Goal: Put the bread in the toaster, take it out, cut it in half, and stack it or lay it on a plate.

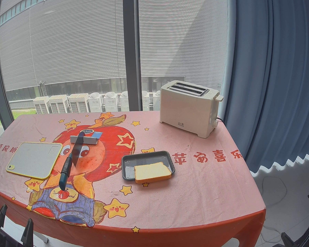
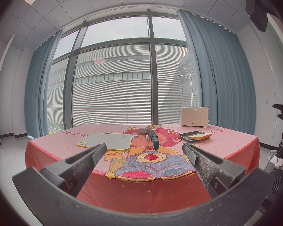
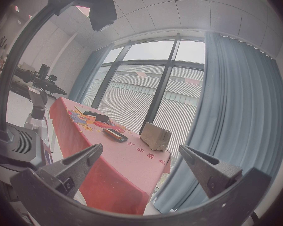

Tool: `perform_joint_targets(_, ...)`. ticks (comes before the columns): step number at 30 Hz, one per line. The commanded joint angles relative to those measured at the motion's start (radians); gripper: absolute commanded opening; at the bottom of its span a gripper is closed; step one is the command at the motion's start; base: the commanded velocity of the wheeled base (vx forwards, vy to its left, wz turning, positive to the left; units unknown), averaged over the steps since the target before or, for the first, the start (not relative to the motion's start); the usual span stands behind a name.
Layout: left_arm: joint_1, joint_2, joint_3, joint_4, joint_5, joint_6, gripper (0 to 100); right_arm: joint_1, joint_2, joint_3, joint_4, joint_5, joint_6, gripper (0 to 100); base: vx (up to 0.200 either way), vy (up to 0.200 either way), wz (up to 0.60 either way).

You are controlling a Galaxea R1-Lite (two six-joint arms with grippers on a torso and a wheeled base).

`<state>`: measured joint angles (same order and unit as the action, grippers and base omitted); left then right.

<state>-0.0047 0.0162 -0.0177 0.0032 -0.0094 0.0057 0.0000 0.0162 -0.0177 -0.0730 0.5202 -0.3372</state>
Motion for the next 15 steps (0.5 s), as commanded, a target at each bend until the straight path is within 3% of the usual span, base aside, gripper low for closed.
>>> perform_joint_targets(1, 0.0, -0.016, 0.018, 0.0, 0.0, 0.0, 100, 0.0, -0.007, 0.015, 0.001, 0.011, 0.001, 100, 0.0, 0.0, 0.0)
perform_joint_targets(4, 0.0, -0.016, 0.018, 0.0, 0.0, 0.0, 100, 0.0, -0.007, 0.015, 0.001, 0.057, 0.01, 100, 0.0, 0.0, 0.0)
perform_joint_targets(8, 0.0, -0.016, 0.018, 0.0, 0.0, 0.0, 100, 0.0, -0.007, 0.015, -0.001, 0.078, 0.012, 100, 0.0, 0.0, 0.0)
perform_joint_targets(15, 0.0, -0.016, 0.018, 0.0, 0.0, 0.0, 100, 0.0, -0.009, 0.015, -0.001, 0.136, 0.076, 100, 0.0, 0.0, 0.0)
